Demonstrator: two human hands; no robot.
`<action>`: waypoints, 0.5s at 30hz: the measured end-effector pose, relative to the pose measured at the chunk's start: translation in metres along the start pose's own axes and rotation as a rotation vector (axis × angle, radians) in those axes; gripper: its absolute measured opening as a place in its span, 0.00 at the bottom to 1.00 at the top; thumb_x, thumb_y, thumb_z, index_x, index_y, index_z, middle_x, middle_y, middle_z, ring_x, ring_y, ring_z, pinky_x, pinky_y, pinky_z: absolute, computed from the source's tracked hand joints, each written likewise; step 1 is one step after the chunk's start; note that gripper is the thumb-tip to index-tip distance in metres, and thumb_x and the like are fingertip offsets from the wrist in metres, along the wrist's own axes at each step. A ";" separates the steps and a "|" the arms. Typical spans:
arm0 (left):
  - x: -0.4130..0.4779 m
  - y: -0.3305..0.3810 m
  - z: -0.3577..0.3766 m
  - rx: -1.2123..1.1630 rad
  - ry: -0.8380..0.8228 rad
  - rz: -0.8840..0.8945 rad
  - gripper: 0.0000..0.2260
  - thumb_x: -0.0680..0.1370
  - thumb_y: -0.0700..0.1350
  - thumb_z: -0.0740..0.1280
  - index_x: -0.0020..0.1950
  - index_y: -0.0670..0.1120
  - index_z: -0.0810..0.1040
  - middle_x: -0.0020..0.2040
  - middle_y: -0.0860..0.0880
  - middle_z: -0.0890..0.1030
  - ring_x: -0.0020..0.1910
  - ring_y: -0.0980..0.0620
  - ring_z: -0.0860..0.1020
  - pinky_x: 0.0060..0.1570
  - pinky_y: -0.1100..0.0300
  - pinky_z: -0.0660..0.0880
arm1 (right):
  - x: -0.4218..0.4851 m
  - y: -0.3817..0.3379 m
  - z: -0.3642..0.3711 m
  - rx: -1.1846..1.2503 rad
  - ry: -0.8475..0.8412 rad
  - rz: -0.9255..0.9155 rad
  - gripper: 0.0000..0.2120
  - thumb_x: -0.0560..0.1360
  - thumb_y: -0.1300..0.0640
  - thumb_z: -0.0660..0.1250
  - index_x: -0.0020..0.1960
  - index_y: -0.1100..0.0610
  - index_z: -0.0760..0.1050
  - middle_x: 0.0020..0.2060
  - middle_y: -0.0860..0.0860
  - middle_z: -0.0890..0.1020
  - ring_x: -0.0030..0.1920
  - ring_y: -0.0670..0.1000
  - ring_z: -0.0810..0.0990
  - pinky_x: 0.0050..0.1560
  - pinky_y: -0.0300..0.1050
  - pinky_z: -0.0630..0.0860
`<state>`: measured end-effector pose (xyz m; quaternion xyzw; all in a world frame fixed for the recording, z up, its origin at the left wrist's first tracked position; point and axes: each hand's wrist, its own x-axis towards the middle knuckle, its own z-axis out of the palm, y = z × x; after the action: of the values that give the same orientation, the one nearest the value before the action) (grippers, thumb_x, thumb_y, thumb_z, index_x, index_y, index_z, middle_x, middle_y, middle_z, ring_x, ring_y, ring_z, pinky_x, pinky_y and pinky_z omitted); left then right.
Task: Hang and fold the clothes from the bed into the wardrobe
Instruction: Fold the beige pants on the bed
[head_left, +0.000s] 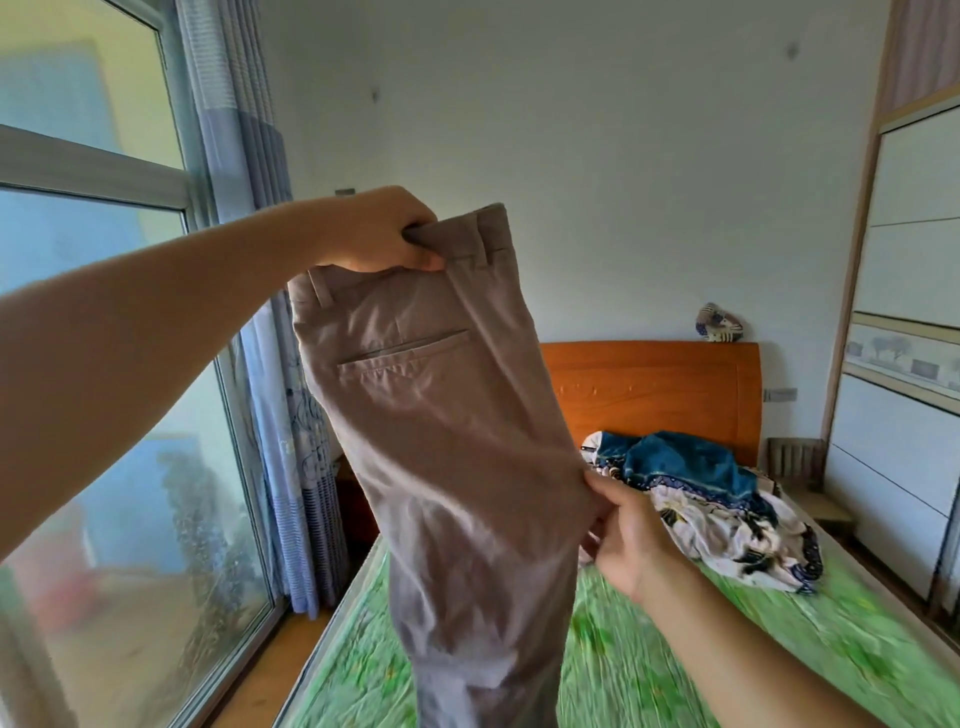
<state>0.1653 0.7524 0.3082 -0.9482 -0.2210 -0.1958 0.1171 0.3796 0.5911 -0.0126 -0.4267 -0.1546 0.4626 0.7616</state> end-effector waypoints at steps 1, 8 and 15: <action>-0.004 -0.007 -0.001 0.003 -0.009 -0.014 0.09 0.77 0.54 0.71 0.42 0.52 0.77 0.39 0.53 0.78 0.39 0.52 0.75 0.40 0.56 0.68 | 0.003 -0.003 0.000 0.013 -0.008 -0.034 0.04 0.76 0.62 0.67 0.49 0.55 0.77 0.40 0.55 0.83 0.35 0.51 0.81 0.32 0.43 0.73; -0.015 -0.027 -0.005 -0.018 0.029 -0.036 0.09 0.77 0.54 0.71 0.47 0.49 0.80 0.41 0.53 0.80 0.42 0.51 0.78 0.39 0.59 0.69 | 0.006 -0.031 0.000 -0.586 -0.188 -0.234 0.13 0.67 0.66 0.76 0.52 0.60 0.84 0.49 0.60 0.86 0.51 0.60 0.84 0.56 0.57 0.77; -0.007 0.005 -0.011 -0.021 0.046 0.001 0.09 0.78 0.54 0.70 0.45 0.50 0.78 0.41 0.54 0.79 0.42 0.51 0.77 0.39 0.58 0.69 | -0.014 -0.093 0.018 -1.216 -0.182 -0.443 0.16 0.71 0.57 0.78 0.56 0.51 0.77 0.59 0.46 0.77 0.61 0.48 0.74 0.61 0.47 0.67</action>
<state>0.1583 0.7422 0.3146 -0.9448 -0.2158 -0.2195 0.1124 0.4147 0.5693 0.0741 -0.6986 -0.5370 0.1589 0.4455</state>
